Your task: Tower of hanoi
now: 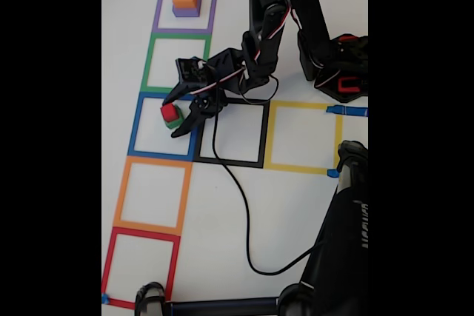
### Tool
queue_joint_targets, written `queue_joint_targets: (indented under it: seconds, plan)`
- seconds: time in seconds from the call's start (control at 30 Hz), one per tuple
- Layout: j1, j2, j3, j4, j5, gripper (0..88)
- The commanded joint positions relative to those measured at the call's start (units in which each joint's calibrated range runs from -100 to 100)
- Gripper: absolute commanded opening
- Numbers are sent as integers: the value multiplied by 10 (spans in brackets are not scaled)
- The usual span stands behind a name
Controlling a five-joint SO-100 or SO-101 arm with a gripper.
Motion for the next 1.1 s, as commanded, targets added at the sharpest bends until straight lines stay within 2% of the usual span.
queue_joint_targets:
  seconds: [0.0,0.17,0.3,0.37,0.53,0.7,0.83,1.07]
  plan:
    - [9,-54,-17,-3,4,252]
    - [40,-169,-26,121,4,206]
    - [66,-329,-64,376,4,36]
    - [75,-400,-83,495,4,7]
    - [109,-554,-139,766,4,6]
    - [181,-667,-279,1055,4,6]
    - [276,-666,-456,1242,4,6]
    - [410,-552,-808,1481,4,6]
